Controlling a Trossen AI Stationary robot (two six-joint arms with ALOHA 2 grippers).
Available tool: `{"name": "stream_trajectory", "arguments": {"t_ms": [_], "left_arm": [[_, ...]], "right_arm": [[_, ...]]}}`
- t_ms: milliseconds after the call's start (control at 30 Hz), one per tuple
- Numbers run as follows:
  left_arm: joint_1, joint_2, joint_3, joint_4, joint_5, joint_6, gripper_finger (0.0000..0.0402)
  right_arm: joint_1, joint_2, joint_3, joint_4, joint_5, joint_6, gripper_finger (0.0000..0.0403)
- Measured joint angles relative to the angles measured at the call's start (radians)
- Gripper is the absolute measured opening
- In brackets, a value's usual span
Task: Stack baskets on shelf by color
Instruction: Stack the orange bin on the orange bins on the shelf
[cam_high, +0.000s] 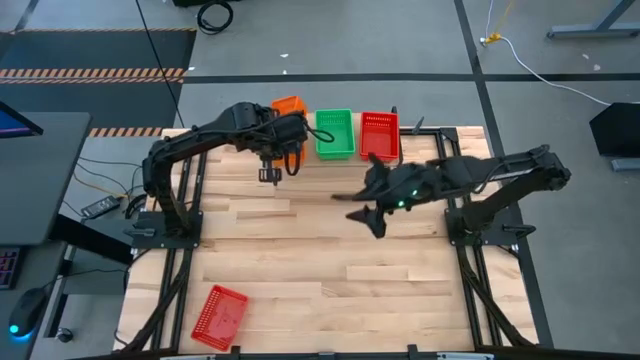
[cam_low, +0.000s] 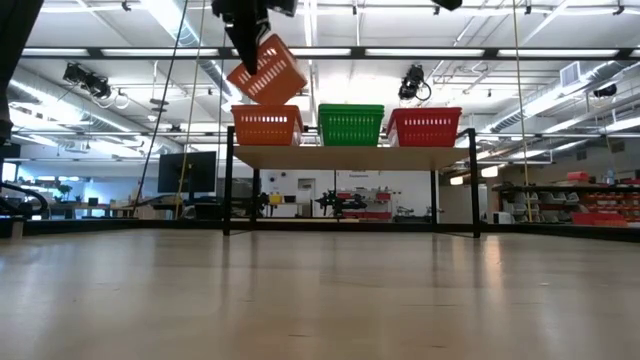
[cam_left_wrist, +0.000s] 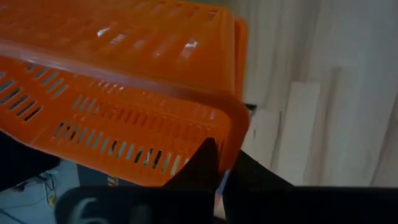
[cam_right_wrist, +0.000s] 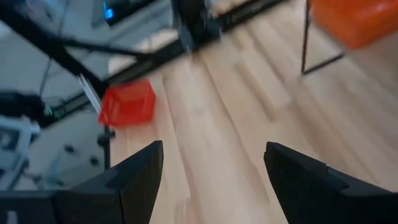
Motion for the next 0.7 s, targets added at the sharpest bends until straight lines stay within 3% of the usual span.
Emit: {"name": "stream_trajectory", "arguments": {"t_ms": [233,700], "left_arm": [[-0.007,-0.011,-0.106,-0.001,0.001,-0.020,0.0015],[-0.008,-0.011,-0.113,-0.001,0.000,-0.044,0.0064]], "right_arm": [[-0.047,-0.074,0.000,0.015,0.037,-0.007,0.0283],[-0.076,-0.083,0.000,0.014,0.032,-0.043,0.0283]]}}
